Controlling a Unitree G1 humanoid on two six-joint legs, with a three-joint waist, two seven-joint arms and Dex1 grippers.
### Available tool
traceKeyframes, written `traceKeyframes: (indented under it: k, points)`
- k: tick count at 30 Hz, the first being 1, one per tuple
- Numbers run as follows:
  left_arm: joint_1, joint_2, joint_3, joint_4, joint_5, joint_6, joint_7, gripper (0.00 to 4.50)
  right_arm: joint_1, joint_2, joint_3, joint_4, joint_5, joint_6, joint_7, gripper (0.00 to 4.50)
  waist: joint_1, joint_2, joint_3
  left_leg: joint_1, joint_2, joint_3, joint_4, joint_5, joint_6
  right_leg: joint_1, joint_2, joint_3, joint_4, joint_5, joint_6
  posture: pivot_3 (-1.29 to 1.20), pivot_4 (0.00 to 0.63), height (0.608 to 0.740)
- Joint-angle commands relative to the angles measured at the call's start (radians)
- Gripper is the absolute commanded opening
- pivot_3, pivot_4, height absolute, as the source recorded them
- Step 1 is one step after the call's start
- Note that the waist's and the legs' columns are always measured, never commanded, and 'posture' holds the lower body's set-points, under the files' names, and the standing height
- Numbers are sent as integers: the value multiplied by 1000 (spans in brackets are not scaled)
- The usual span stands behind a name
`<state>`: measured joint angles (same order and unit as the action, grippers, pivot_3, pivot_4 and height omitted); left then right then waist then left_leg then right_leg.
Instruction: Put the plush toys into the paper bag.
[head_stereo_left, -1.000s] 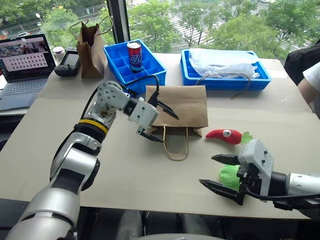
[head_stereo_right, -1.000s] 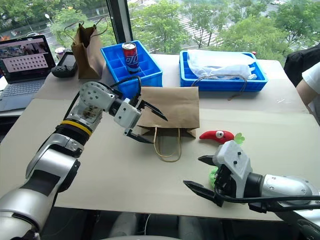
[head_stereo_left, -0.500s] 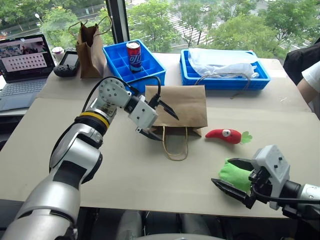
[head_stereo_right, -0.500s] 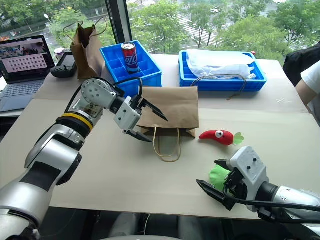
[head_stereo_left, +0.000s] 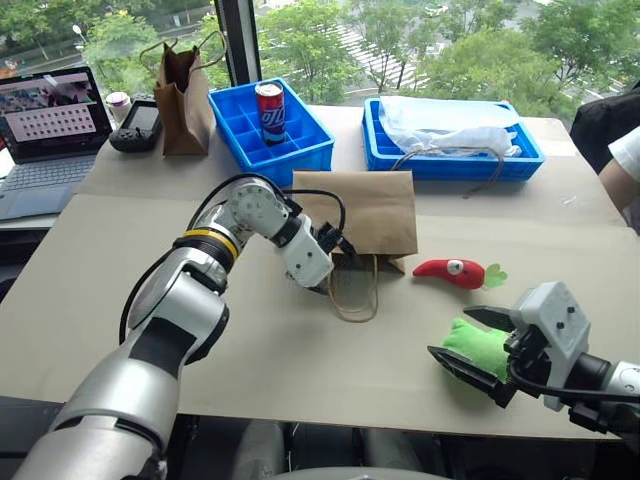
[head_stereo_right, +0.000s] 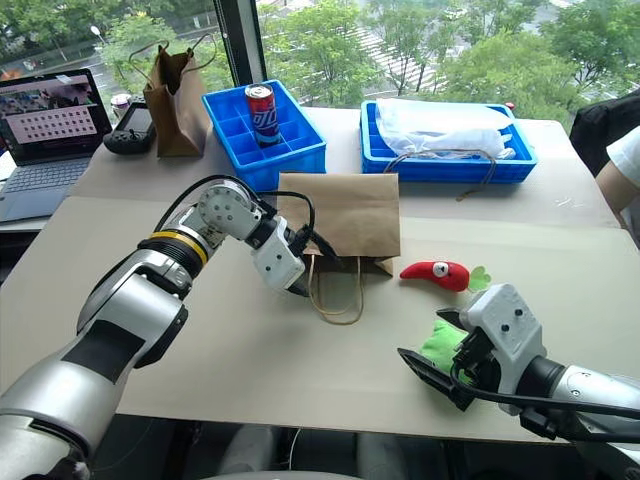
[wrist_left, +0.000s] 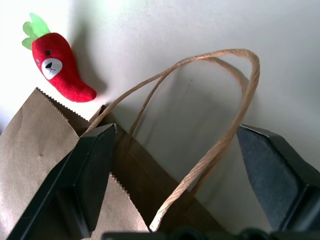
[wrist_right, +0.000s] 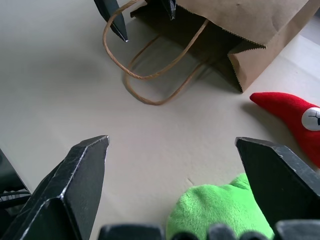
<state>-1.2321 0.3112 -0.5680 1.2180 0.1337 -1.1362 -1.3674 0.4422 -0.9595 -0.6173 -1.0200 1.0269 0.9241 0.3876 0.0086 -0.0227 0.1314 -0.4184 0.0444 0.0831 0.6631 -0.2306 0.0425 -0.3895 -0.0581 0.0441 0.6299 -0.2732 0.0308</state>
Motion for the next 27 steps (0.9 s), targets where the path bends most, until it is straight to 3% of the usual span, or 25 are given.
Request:
traceKeyframes:
  k: [1,7,11,18,22,27]
  points:
    - [-46,-6,31,12,56,2,75,2333,7,4,-15,-27,15,-16,-20,4500,1,0,0,0,0,0,0,0,0,0,0,0,0,0,0,0,150,724]
    - [-56,-15,113,17,-8,66,20,91,70,-8,41,-27,-27,-36,-11,4500,2,0,0,0,0,0,0,0,0,0,0,0,0,0,0,0,150,724]
    - [-7,-33,197,-46,-187,251,-232,9,29,19,145,-25,-76,-43,-37,4500,0,0,0,0,0,0,0,0,0,0,0,0,1,0,0,0,150,724]
    - [87,21,172,-292,-355,544,-247,9,-139,146,431,52,-218,-54,-129,4500,-17,1,0,1,1,-1,1,0,0,0,1,0,2,0,0,0,150,724]
    - [149,66,165,-488,-420,734,-247,0,-219,315,529,141,-274,-87,-201,3511,-19,1,-1,1,1,-1,2,0,-1,0,1,0,2,0,0,0,150,724]
    - [232,108,176,-717,-442,917,-247,0,-268,463,629,193,-351,-150,-221,1782,-18,2,-1,1,1,-1,2,0,-1,0,1,0,2,0,0,0,150,724]
